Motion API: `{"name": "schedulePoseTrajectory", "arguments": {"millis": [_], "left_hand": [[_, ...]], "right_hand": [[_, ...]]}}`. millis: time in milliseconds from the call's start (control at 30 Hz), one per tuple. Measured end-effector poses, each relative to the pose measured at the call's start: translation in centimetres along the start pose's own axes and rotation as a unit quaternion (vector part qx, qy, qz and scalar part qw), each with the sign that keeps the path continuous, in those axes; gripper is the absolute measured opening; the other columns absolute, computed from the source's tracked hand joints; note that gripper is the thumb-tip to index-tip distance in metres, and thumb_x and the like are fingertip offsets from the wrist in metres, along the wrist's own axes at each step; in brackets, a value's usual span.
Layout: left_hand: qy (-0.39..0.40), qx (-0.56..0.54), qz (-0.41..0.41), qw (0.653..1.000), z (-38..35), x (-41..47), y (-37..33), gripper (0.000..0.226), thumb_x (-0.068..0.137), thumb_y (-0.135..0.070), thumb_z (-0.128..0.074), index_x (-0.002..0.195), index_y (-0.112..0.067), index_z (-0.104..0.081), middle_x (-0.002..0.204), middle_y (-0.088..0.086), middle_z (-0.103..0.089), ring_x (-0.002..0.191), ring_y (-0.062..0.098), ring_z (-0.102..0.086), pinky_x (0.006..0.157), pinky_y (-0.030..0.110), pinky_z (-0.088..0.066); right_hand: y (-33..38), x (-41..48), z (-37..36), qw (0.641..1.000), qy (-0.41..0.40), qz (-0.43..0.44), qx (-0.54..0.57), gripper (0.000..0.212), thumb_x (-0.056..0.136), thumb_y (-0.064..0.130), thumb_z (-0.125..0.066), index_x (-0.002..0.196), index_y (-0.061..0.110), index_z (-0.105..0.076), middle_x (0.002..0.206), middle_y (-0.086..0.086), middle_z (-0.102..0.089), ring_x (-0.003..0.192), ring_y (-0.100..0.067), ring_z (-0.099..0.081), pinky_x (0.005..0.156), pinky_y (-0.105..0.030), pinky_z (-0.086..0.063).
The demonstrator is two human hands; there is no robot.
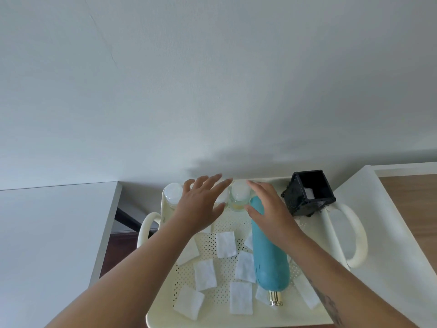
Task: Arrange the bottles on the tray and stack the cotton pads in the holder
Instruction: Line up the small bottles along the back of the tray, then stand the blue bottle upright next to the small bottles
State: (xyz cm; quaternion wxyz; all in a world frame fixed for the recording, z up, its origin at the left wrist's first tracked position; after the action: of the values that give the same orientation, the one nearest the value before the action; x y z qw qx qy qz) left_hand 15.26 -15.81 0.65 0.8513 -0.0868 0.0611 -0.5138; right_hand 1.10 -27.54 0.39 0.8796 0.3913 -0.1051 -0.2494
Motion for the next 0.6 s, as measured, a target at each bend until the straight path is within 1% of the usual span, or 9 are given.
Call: {"name": "schedulePoseTrajectory", "arguments": {"millis": [100,200,300,367,467,600], "left_hand": [[0.018,0.027,-0.043,0.999,-0.5,0.5,-0.9,0.065,0.093,-0.049,-0.047,0.15,-0.043,-0.017,0.161,-0.008,-0.021,0.145,0.025,-0.025,0.117,0.049,-0.018],[0.032,0.043,-0.085,0.995,-1.3,1.1,-1.7,0.066,0.093,-0.051,-0.044,0.151,-0.043,-0.013,0.163,-0.007,-0.015,0.147,0.026,-0.021,0.118,0.049,-0.016],[0.037,0.043,-0.104,0.993,-1.9,1.5,-2.1,0.067,0.094,-0.05,-0.044,0.152,-0.039,-0.012,0.163,-0.005,-0.014,0.146,0.027,-0.021,0.118,0.048,-0.017],[0.022,0.046,-0.111,0.993,-1.9,1.5,-2.4,0.066,0.093,-0.047,-0.045,0.152,-0.035,-0.016,0.163,-0.003,-0.017,0.146,0.027,-0.022,0.117,0.048,-0.017],[-0.021,0.044,-0.143,0.988,-1.7,0.9,-3.6,0.064,0.091,-0.041,-0.051,0.15,-0.027,-0.03,0.159,0.001,-0.029,0.144,0.03,-0.028,0.116,0.051,-0.02],[-0.061,0.048,-0.241,0.968,-2.4,-0.4,-6.2,0.057,0.087,-0.032,-0.063,0.14,-0.021,-0.049,0.148,0.005,-0.048,0.138,0.034,-0.041,0.112,0.051,-0.03]], "right_hand": [[-0.4,-3.2,0.1,0.998,-0.053,-0.021,-0.014,0.05,0.094,0.029,-0.053,0.141,0.034,-0.037,0.137,0.017,-0.038,0.129,-0.001,-0.033,0.104,-0.021,-0.029],[-1.1,-6.5,-0.6,0.99,-0.093,-0.073,-0.077,0.048,0.093,0.03,-0.055,0.14,0.027,-0.043,0.142,0.007,-0.041,0.131,-0.011,-0.034,0.106,-0.023,-0.03],[-1.4,-9.0,-1.7,0.978,-0.112,-0.116,-0.129,0.052,0.089,0.03,-0.061,0.138,0.022,-0.046,0.144,-0.003,-0.043,0.131,-0.02,-0.038,0.105,-0.033,-0.041],[-1.7,-10.4,-2.5,0.972,-0.123,-0.141,-0.14,0.057,0.087,0.032,-0.065,0.139,0.02,-0.046,0.144,-0.006,-0.043,0.129,-0.024,-0.041,0.1,-0.038,-0.048],[-2.1,-12.1,-3.6,0.962,-0.139,-0.192,-0.133,0.065,0.084,0.037,-0.066,0.142,0.022,-0.04,0.146,-0.005,-0.038,0.126,-0.025,-0.042,0.091,-0.038,-0.053],[-2.4,-13.6,-4.8,0.953,-0.15,-0.236,-0.113,0.073,0.084,0.042,-0.064,0.146,0.03,-0.028,0.15,-0.001,-0.031,0.127,-0.023,-0.041,0.088,-0.037,-0.055]]}}
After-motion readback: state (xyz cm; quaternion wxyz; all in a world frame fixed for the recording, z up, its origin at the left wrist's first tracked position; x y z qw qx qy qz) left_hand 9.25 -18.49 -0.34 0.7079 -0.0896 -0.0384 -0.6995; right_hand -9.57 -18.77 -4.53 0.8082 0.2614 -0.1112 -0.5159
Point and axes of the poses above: each hand's wrist, its own x-axis towards the middle knuckle, its own z-axis out of the back of the hand, y = z × x, the point moved 5 cm from there along x, towards the middle knuckle
